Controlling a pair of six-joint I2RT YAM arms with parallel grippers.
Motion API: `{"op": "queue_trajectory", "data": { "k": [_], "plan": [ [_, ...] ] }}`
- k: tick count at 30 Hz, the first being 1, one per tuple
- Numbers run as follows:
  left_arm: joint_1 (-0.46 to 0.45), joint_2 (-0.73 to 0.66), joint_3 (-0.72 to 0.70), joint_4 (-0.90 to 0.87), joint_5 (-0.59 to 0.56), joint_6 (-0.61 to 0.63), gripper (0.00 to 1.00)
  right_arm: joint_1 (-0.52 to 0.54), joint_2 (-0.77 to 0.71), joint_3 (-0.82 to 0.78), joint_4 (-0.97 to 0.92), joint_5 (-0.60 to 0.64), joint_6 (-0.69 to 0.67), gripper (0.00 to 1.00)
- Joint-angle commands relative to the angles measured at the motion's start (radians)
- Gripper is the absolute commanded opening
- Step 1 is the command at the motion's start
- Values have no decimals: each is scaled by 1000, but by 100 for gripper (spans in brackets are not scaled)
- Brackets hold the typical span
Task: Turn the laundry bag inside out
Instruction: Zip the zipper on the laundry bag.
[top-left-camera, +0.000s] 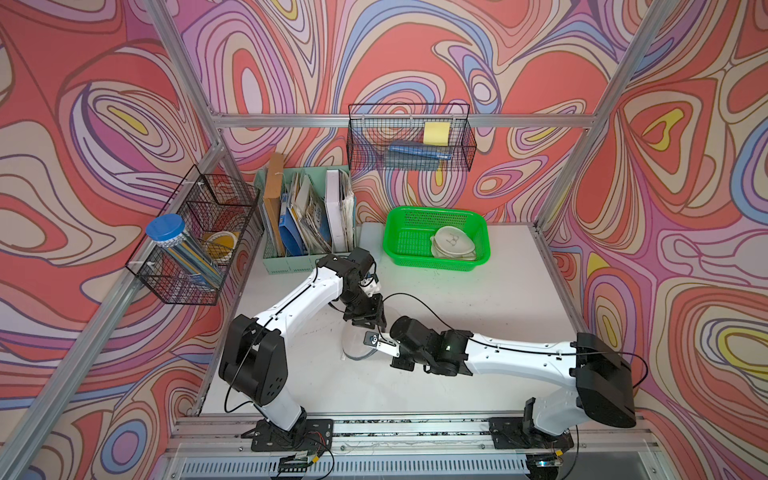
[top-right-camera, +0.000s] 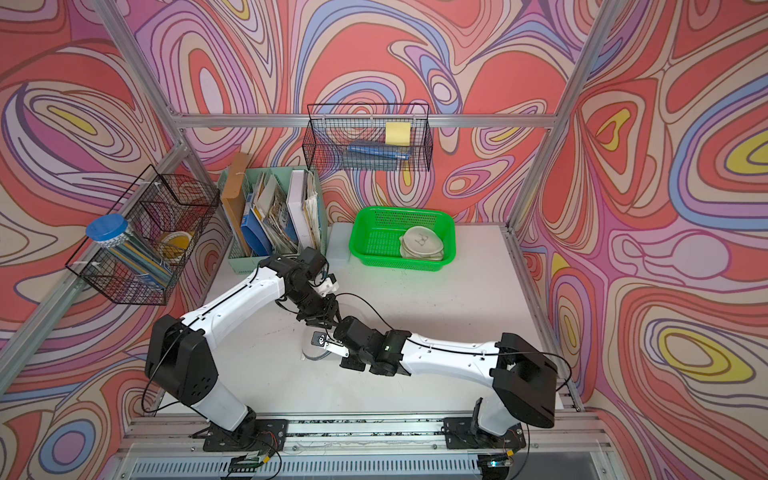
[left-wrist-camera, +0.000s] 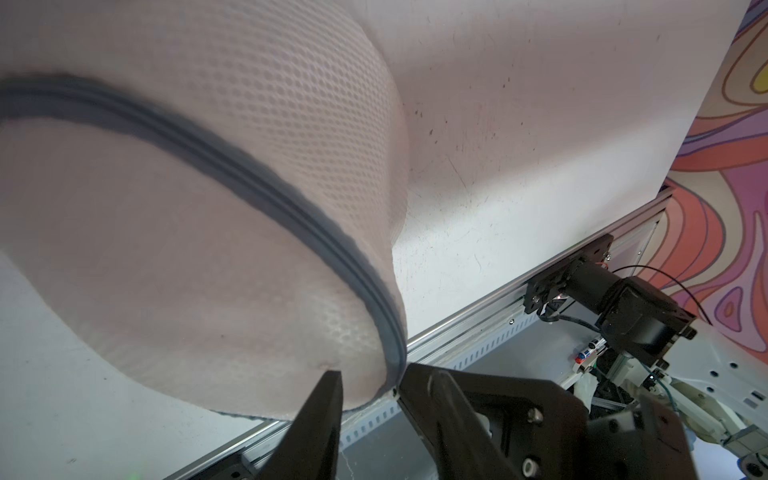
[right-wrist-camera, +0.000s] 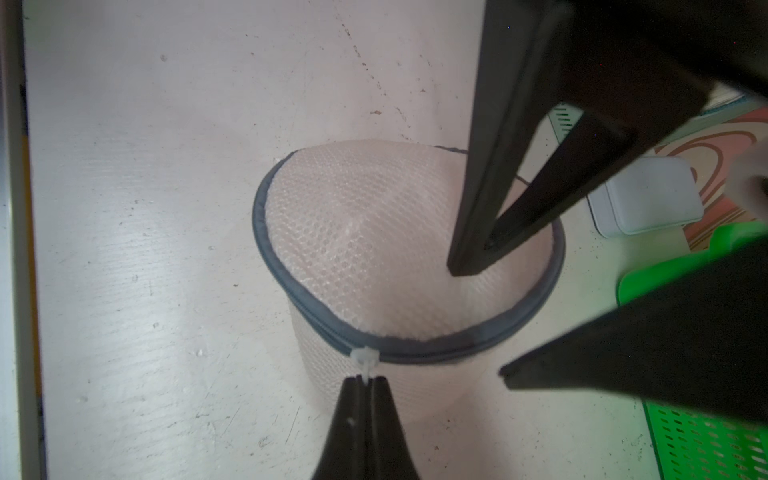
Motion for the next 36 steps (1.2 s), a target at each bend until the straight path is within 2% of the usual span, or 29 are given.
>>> {"op": "queue_trajectory", "data": {
  "k": [1, 6, 9, 11, 13, 16, 20, 23, 30, 36],
  "plan": [
    [-38, -35, -8, -29, -42, 46, 42, -4, 4, 5, 0, -6, -1, 0],
    [-95, 1, -10, -74, -140, 59, 41, -4, -2, 5, -2, -6, -2, 0],
    [-119, 25, 11, -80, -180, 50, 37, -4, -1, 3, -4, -11, 0, 0],
    [-130, 43, 36, -90, -214, 45, 29, -4, -4, 3, -5, -12, 2, 0],
    [-132, 64, 62, -109, -244, 31, 14, -4, -6, 2, -6, -15, 2, 0],
    [-132, 85, 90, -127, -264, 23, 1, -3, -8, -3, -5, -15, 3, 0],
    [-128, 112, 159, -155, -299, -1, 0, -4, -17, -11, -6, -15, 5, 0],
    [-85, 137, 220, -162, -261, -32, 0, -4, -24, -16, -11, -16, 7, 0],
    [95, 152, 286, -79, -90, -171, 0, -4, -33, -28, -15, -35, 11, 0],
    [231, 120, 171, 105, 74, -367, 0, -4, -17, -29, -6, -64, 28, 0]
  ]
}}
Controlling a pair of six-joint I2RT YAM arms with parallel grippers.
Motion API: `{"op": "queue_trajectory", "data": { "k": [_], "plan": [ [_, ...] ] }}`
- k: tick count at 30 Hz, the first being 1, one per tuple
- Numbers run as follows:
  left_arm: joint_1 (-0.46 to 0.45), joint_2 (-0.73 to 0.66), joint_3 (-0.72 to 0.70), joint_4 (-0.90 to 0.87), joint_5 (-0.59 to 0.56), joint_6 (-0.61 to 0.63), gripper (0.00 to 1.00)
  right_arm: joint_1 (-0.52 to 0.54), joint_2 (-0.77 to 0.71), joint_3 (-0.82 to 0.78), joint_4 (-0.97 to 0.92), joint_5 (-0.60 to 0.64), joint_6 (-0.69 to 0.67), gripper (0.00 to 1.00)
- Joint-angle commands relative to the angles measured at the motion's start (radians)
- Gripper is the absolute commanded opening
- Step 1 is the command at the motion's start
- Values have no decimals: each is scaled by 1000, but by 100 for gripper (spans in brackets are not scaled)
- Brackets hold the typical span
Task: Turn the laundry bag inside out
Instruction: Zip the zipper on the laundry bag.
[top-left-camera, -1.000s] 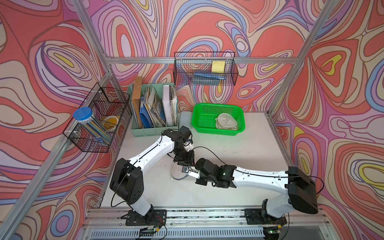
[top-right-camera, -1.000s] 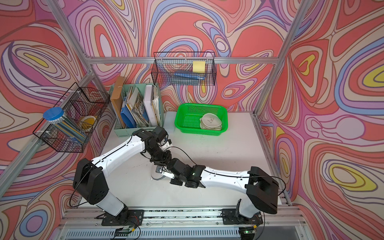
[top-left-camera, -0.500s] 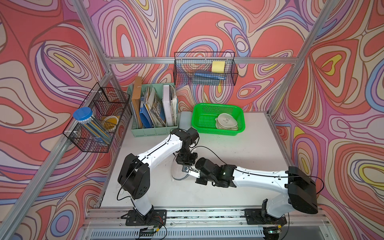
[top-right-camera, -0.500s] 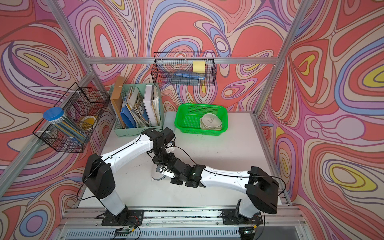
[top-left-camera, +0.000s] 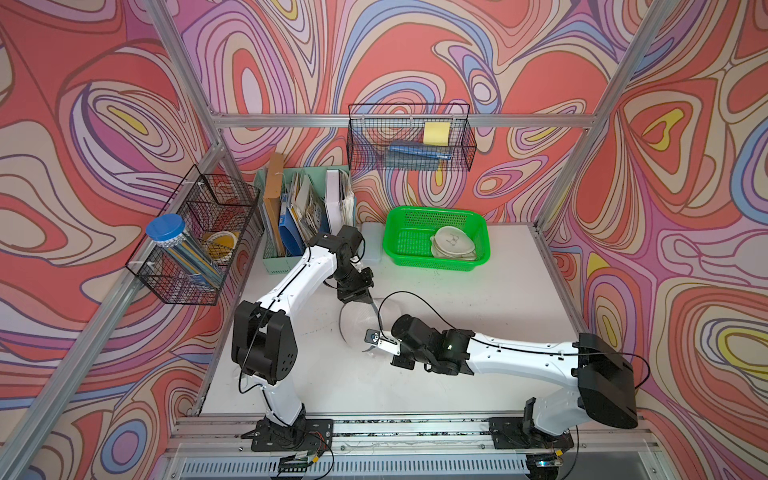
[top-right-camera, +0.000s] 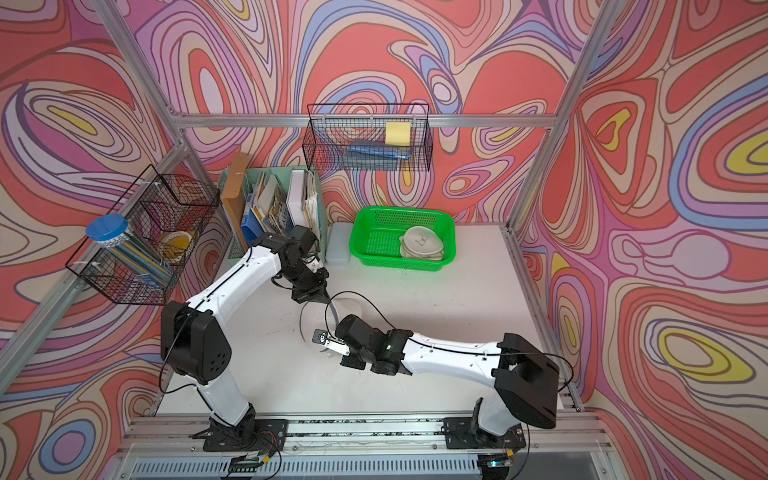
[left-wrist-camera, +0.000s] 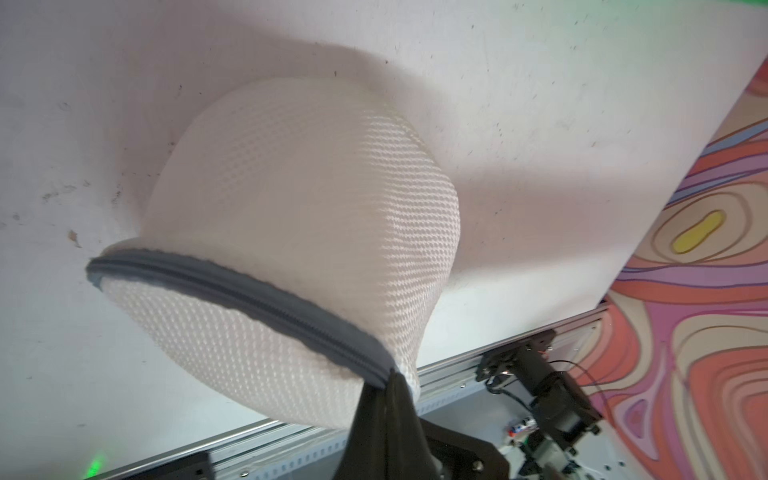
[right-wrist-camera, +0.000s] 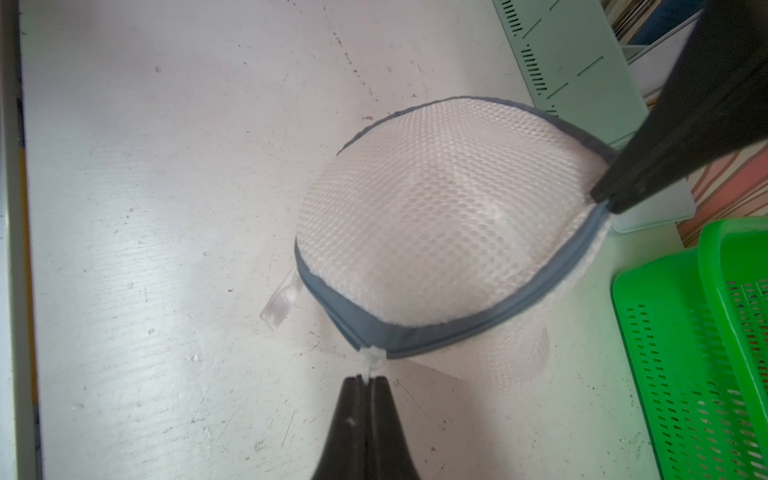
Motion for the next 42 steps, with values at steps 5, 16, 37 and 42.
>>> {"op": "queue_trajectory", "data": {
  "k": [5, 16, 37, 42],
  "plan": [
    [180, -80, -243, 325, 167, -307, 0, 5, 16, -22, -6, -81, 32, 0],
    [195, -138, -255, 214, 136, -145, 29, 5, 64, 1, 34, -37, 43, 0],
    [-254, -71, -144, -92, -200, 205, 51, 3, 39, 2, 33, -19, 31, 0],
    [-308, -9, -109, -117, -270, 202, 46, 4, 31, -2, 27, -19, 34, 0]
  ]
}}
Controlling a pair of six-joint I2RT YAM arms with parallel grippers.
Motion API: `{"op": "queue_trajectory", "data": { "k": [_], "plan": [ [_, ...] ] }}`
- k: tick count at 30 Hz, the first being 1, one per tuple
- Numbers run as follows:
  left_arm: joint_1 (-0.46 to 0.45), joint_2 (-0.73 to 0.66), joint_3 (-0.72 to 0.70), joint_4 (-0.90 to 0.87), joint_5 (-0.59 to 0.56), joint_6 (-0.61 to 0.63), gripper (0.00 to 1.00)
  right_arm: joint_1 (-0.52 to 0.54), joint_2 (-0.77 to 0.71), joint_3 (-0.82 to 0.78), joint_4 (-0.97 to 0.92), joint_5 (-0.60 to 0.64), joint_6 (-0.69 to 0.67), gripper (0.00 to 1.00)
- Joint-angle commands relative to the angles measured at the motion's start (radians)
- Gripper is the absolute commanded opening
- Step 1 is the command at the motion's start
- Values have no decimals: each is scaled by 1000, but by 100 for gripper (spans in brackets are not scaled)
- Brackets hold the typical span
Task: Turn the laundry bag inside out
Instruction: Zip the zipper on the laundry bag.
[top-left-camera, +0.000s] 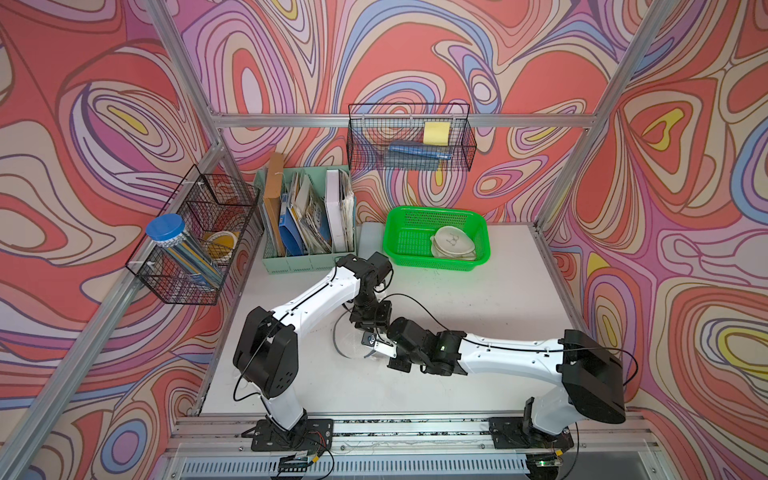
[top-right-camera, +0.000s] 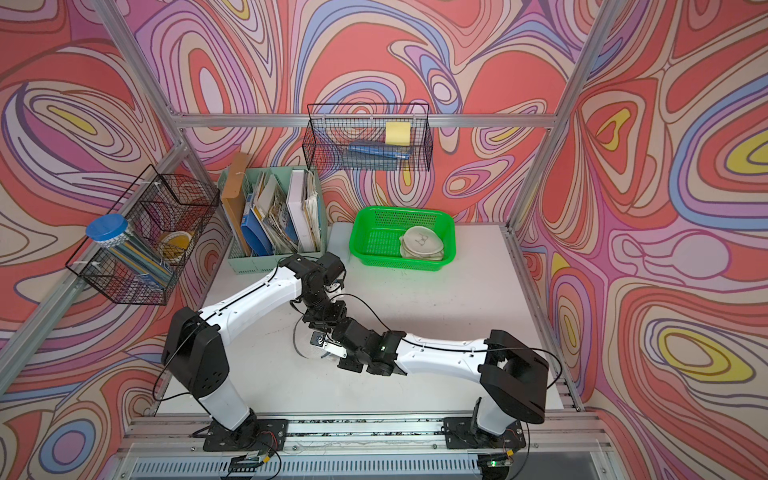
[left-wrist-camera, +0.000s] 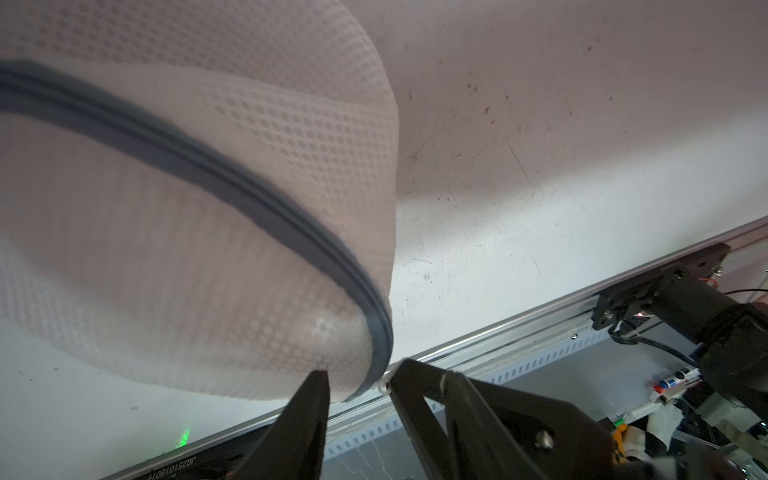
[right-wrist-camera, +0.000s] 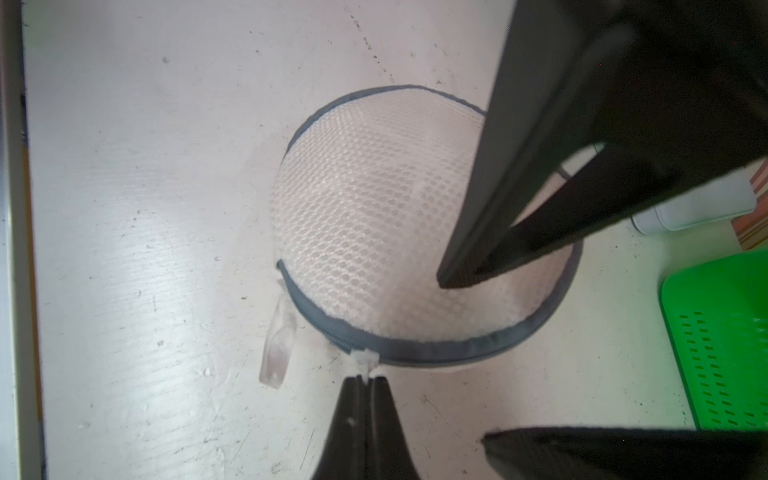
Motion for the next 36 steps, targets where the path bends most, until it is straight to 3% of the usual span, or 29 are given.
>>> {"op": "queue_trajectory", "data": {
  "k": [1, 3, 6, 10, 20, 27, 29, 31, 33, 36],
  "plan": [
    [-26, 37, 30, -70, -93, 24, 41, 2, -29, 1, -8, 10, 6, 0],
    [-36, 53, 33, -75, -105, 22, 31, 2, -31, 0, -9, 10, 5, 0],
    [-40, 61, 46, -79, -131, 9, 0, 3, -33, -2, -14, 10, 4, 0],
    [-21, 73, 104, -100, -146, -9, 0, 3, -35, -7, -17, 6, 3, 0],
    [225, 47, 126, 39, 86, -188, 0, 3, -29, -14, -19, -37, 22, 0],
    [243, 31, 107, 77, 107, -223, 0, 3, -23, 1, -18, -10, 40, 0],
    [243, 35, 113, 77, 100, -219, 23, -6, -18, 6, -9, -4, 55, 0],
    [245, 37, 125, 69, 70, -214, 33, -28, -6, 16, -5, -23, 77, 0],
    [254, 31, 135, 58, 31, -209, 53, -49, 12, 25, 8, -29, 92, 0],
    [280, 23, 141, 45, 3, -191, 63, -84, 53, 46, 27, -45, 112, 0]
  ]
}}
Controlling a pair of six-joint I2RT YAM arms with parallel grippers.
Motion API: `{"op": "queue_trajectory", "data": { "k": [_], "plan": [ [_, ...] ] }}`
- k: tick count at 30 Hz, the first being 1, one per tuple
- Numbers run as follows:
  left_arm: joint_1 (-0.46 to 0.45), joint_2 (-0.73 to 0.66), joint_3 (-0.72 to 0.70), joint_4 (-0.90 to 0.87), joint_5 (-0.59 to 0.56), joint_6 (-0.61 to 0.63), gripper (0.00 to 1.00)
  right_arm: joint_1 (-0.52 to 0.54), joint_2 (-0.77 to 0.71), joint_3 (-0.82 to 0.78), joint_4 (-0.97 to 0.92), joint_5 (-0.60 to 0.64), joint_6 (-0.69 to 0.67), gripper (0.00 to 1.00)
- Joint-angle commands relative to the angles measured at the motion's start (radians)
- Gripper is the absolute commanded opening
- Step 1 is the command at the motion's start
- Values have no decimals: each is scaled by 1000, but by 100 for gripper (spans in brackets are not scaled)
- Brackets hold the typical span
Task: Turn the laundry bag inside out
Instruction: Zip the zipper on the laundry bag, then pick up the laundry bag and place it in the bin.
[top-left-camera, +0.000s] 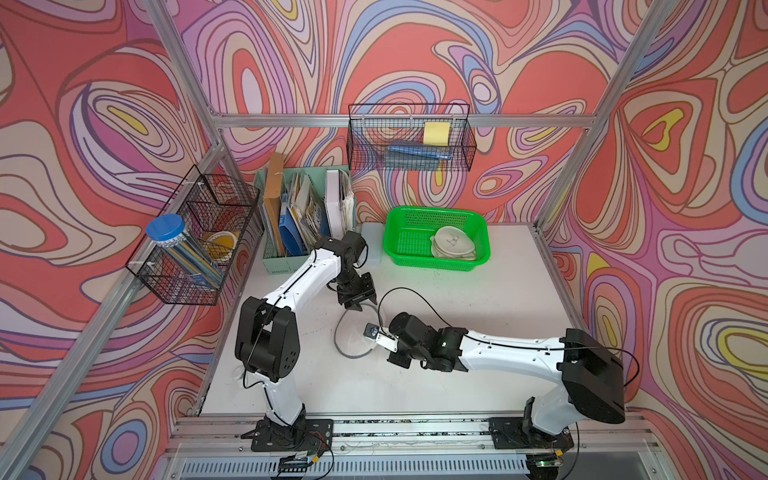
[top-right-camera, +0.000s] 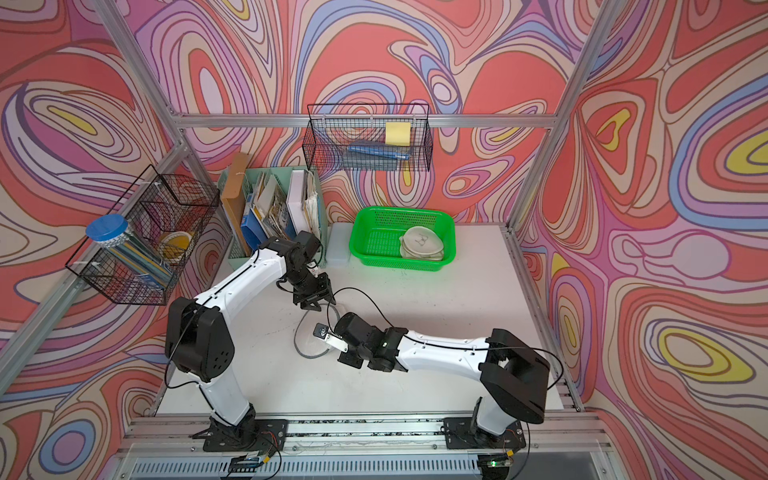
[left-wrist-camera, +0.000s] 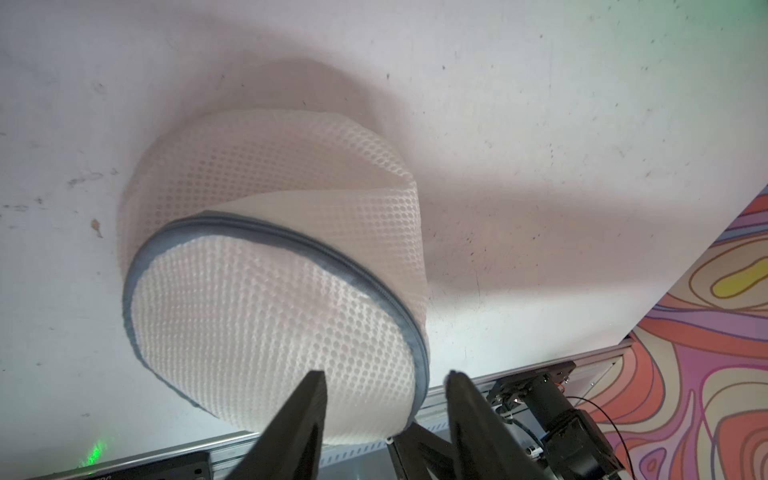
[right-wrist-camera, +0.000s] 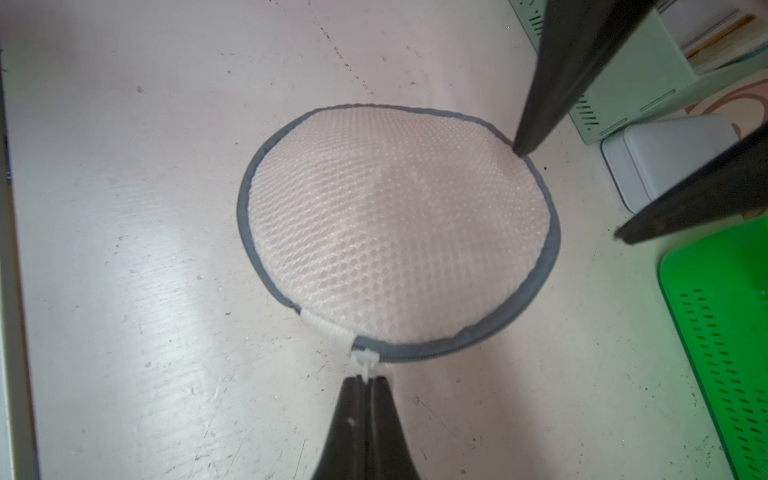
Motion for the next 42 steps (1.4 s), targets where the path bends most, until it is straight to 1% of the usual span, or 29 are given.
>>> {"op": "queue_trajectory", "data": {
  "k": [1, 4, 6, 7, 8, 9, 11, 13, 14, 16, 17, 18, 21, 22, 24, 26, 29, 30, 32, 35, 36, 38, 40, 42],
  "plan": [
    [33, -40, 31, -10, -72, 19, 65, -45, 56, 46, 9, -27, 50, 0],
    [55, -64, 31, -26, -121, 36, 73, -80, 103, 64, 7, -40, 68, 0],
    [61, -83, 31, -33, -157, 46, 87, -101, 125, 65, 22, -53, 88, 0],
    [64, -96, 27, -31, -175, 52, 88, -114, 136, 66, 31, -67, 104, 0],
    [66, -107, 23, -27, -187, 58, 89, -125, 144, 70, 33, -77, 120, 7],
    [65, -121, 17, -19, -210, 61, 93, -133, 147, 75, 35, -75, 141, 17],
    [65, -152, -5, 4, -239, 73, 95, -162, 118, 61, 67, -85, 183, 28],
    [65, -193, -41, 35, -303, 75, 99, -191, 68, 29, 105, -78, 214, 44],
    [67, -213, -60, 51, -334, 75, 99, -202, 48, 19, 114, -69, 224, 49],
    [71, -261, -110, 99, -403, 89, 99, -226, 9, 9, 102, -43, 239, 69],
    [74, -283, -130, 117, -433, 92, 99, -237, -8, 8, 92, -26, 243, 96],
    [80, -305, -154, 135, -469, 90, 99, -251, -30, 2, 85, -11, 244, 98],
    [115, -373, -230, 205, -536, 94, 99, -320, -94, -24, 85, 40, 287, 98],
    [127, -395, -257, 235, -539, 96, 99, -351, -110, -36, 95, 65, 310, 98],
    [150, -425, -292, 279, -510, 96, 99, -405, -126, -39, 100, 100, 342, 98],
    [155, -438, -306, 312, -465, 103, 99, -451, -111, -12, 87, 159, 384, 98],
    [156, -425, -296, 336, -356, 116, 99, -548, -49, 82, 54, 128, 417, 98],
    [155, -416, -290, 338, -329, 115, 99, -578, -15, 125, 43, 120, 431, 98],
    [155, -404, -279, 340, -275, 116, 98, -634, 66, 232, 0, 87, 446, 92],
    [155, -399, -276, 347, -210, 123, 97, -701, 232, 441, -105, 72, 470, 83],
    [154, -401, -280, 354, -192, 126, 96, -717, 296, 513, -142, 73, 474, 80],
    [148, -410, -292, 371, -159, 140, 97, -741, 396, 634, -189, 75, 480, 77],
    [142, -418, -298, 379, -147, 145, 97, -759, 498, 749, -232, 66, 489, 71],
    [135, -422, -298, 384, -133, 151, 98, -772, 583, 839, -257, 50, 494, 69]
  ]
}}
